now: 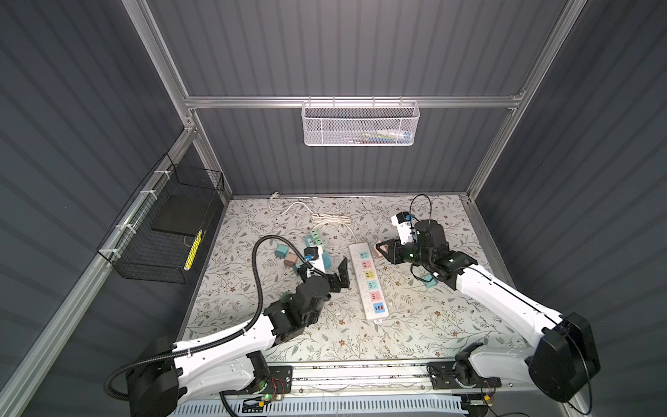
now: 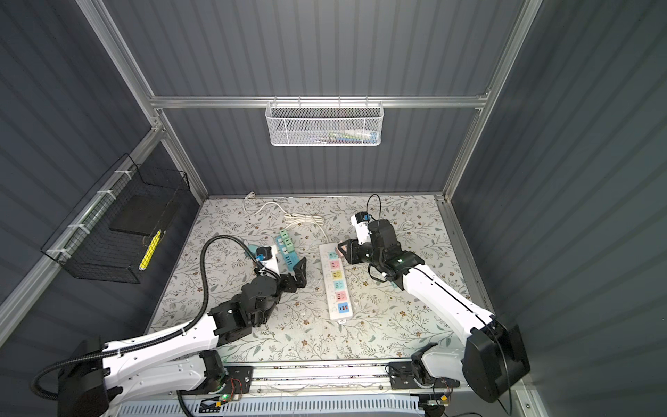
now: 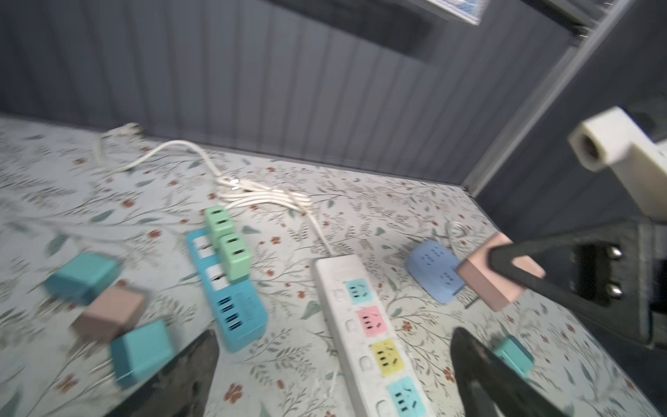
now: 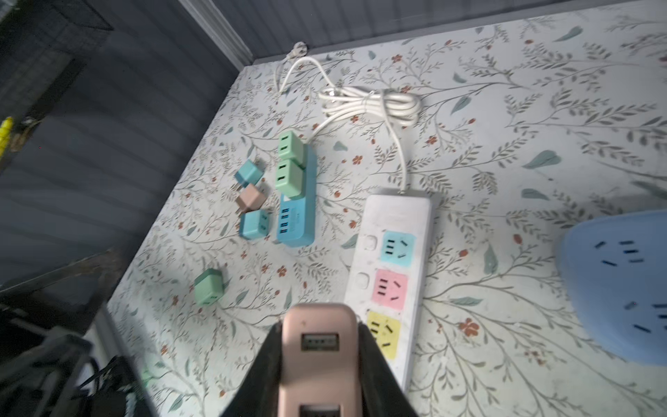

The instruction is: Insert the plug

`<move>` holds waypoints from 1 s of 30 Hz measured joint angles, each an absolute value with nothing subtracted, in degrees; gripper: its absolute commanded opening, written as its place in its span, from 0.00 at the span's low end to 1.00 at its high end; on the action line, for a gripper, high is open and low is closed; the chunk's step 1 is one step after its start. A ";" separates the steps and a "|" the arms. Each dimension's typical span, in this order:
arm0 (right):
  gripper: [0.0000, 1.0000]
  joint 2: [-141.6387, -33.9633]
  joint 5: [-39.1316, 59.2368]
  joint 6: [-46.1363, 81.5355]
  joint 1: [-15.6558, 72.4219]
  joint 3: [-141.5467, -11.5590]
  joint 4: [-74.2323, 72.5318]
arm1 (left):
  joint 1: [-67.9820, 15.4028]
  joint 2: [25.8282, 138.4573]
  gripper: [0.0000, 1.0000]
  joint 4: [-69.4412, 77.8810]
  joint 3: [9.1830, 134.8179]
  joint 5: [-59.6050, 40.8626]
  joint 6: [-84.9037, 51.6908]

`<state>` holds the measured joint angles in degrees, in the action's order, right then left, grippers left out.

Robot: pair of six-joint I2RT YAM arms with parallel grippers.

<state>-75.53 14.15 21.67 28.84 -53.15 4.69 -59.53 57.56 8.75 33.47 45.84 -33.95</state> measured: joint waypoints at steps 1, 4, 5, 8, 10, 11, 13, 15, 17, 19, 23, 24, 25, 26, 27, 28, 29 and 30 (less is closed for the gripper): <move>0.19 -76.99 12.69 21.47 29.10 -53.08 3.44 | -59.51 56.69 1.00 6.04 33.36 47.18 -36.27; 0.20 -82.19 8.25 20.69 30.17 -53.01 0.10 | -59.53 54.78 1.00 0.12 32.08 49.76 -42.39; 0.19 -83.92 6.98 20.47 30.59 -53.01 -0.84 | -59.53 54.57 1.00 -1.19 31.40 50.13 -43.79; 0.20 -88.40 3.55 20.18 32.12 -53.01 -3.44 | -59.53 55.09 1.00 -3.57 29.76 51.09 -46.83; 0.19 -90.94 1.61 20.25 33.23 -53.04 -5.21 | -59.51 56.10 1.00 -4.03 29.19 52.42 -48.75; 0.19 -92.25 0.64 20.34 33.74 -53.04 -6.28 | -59.44 56.64 1.00 -4.03 29.08 53.17 -49.67; 0.19 -94.45 -0.82 20.56 34.46 -53.04 -8.10 | -59.00 57.82 1.00 -3.46 28.91 54.50 -51.00; 0.18 -96.40 -1.98 20.58 35.00 -53.04 -9.58 | -58.30 58.89 1.00 -2.35 28.80 55.07 -51.51; 0.18 -98.00 -3.25 20.67 35.38 -53.12 -10.85 | -57.14 60.20 1.00 0.05 28.80 54.28 -51.16; 0.18 -98.91 -4.32 20.78 35.66 -53.23 -12.25 | -56.29 61.21 1.00 1.63 28.80 53.19 -50.81; 0.18 -99.11 -6.13 20.62 35.79 -53.41 -13.32 | -55.55 61.91 1.00 4.16 28.80 51.18 -50.35; 0.18 -99.26 -6.42 20.56 35.79 -53.67 -13.32 | -55.53 61.91 1.00 4.95 28.77 50.89 -50.22; 0.18 -99.55 -6.59 20.53 35.79 -54.06 -13.32 | -55.40 61.91 1.00 5.69 28.75 50.68 -50.17; 0.18 -99.94 -6.74 20.51 35.79 -54.57 -13.32 | -55.37 61.93 1.00 6.24 28.75 50.41 -50.17; 0.18 -100.20 -6.87 20.51 35.79 -54.83 -13.32 | -55.31 61.98 1.00 6.66 28.75 50.28 -50.11; 0.18 -100.53 -6.94 20.51 35.79 -55.18 -13.32 | -55.13 62.11 1.00 7.07 28.75 50.19 -49.98; 0.18 -100.71 -6.94 20.51 35.79 -55.27 -13.41 | -55.00 62.33 1.00 7.38 28.75 50.04 -49.78; 0.18 -100.84 -7.01 20.51 35.79 -55.31 -13.45 | -55.00 62.52 1.00 7.53 28.75 49.89 -49.65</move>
<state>-100.84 -7.01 20.51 35.79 -55.31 -13.45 -55.00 62.52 7.53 28.75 49.89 -49.65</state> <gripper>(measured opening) 0.291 0.998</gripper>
